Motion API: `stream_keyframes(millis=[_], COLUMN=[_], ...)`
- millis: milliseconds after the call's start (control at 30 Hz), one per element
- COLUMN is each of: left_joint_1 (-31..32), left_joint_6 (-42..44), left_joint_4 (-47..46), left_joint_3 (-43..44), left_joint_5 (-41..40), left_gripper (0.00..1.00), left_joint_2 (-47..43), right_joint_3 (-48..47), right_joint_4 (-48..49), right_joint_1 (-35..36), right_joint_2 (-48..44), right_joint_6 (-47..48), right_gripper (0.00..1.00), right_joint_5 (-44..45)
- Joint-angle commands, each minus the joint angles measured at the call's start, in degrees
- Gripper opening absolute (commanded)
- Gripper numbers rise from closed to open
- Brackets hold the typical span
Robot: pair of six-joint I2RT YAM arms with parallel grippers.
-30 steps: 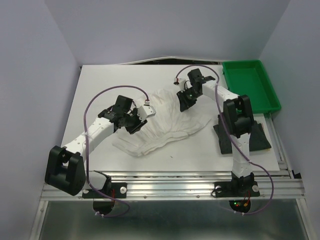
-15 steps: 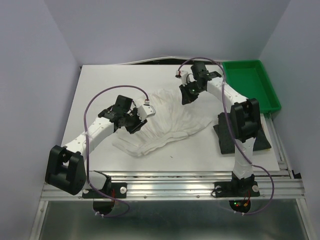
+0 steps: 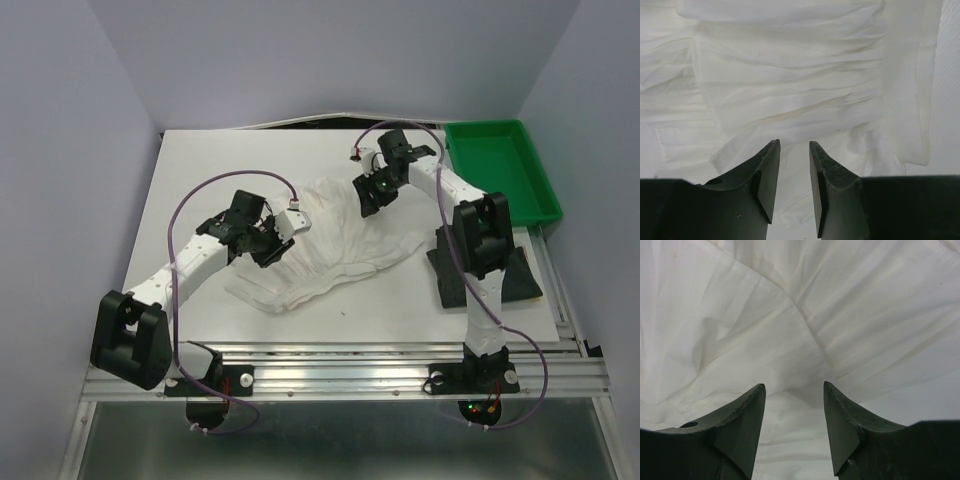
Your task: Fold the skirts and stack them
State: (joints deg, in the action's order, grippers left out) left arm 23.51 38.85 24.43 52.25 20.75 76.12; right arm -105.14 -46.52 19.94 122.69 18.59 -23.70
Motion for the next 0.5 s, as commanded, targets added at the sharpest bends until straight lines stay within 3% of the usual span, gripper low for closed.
stream_keyframes(millis=[0, 100, 267, 467], left_joint_1=[-0.2, -0.2, -0.2, -0.2], left_joint_6=[-0.5, -0.4, -0.1, -0.4], left_joint_4=[-0.5, -0.6, -0.7, -1.0], left_joint_3=[1.3, 1.3, 0.8, 0.2], left_joint_5=[1.3, 1.3, 1.0, 1.5], left_gripper=[0.41, 0.41, 0.41, 0.41], left_joint_2=[0.3, 0.6, 0.4, 0.5], right_joint_3=[-2.9, -2.6, -2.4, -1.6], right_joint_4=[-0.9, -0.1, -0.2, -0.7], right_joint_1=[0.3, 0.3, 0.8, 1.3], right_joint_2=[3.1, 4.0, 2.9, -0.6], right_joint_6=[-0.2, -0.6, -0.9, -1.3], right_gripper=[0.55, 0.53, 0.32, 0.29], right_joint_5=[1.8, 1.6, 0.2, -0.5])
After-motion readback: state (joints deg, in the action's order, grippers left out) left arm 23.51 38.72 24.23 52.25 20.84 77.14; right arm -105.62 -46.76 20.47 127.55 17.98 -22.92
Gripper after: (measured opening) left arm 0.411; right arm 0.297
